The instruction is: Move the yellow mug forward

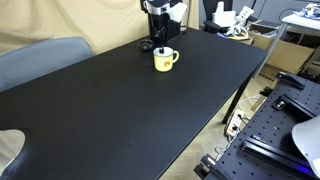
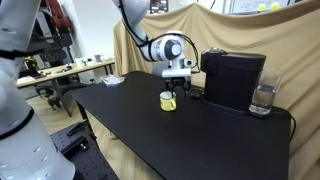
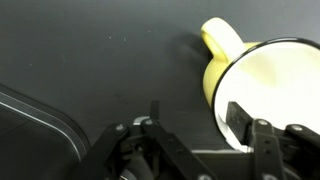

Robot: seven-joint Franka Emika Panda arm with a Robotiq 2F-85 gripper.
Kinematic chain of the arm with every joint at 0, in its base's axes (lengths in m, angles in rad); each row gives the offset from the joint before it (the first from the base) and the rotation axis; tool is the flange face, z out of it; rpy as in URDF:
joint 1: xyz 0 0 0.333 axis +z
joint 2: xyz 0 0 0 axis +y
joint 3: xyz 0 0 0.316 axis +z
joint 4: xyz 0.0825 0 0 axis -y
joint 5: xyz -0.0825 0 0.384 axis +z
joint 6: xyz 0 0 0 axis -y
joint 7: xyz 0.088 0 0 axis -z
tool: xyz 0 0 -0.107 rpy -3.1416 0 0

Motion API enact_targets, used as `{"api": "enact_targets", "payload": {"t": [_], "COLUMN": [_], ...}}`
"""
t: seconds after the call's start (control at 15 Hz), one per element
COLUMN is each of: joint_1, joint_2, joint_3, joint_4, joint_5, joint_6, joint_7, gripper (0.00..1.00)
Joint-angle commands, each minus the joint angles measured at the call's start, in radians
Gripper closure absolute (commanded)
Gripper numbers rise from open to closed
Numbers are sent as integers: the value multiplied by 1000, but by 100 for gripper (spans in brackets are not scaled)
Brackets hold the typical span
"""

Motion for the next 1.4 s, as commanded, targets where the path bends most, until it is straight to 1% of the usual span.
{"api": "enact_targets", "payload": {"t": [0.0, 0.27, 0.33, 0.4, 0.53, 0.6, 0.67, 0.93, 1.13, 1.33], "joint_1": [-30, -49, -54, -58, -71, -75, -77, -72, -52, -17], "joint_2": [15, 11, 11, 10, 7, 6, 2, -26, -71, -134], "joint_3": [44, 75, 80, 84, 95, 98, 100, 100, 96, 80], "joint_4": [37, 32, 33, 34, 36, 36, 33, 5, -57, -156], "joint_5": [20, 38, 43, 45, 60, 67, 68, 55, 22, -34], "joint_6": [-33, -68, -77, -85, -106, -110, -115, -121, -102, -61], "joint_7": [-49, -106, -120, -131, -161, -175, -188, -246, -282, -265], "gripper": [61, 89, 95, 99, 100, 97, 97, 97, 97, 97]}}
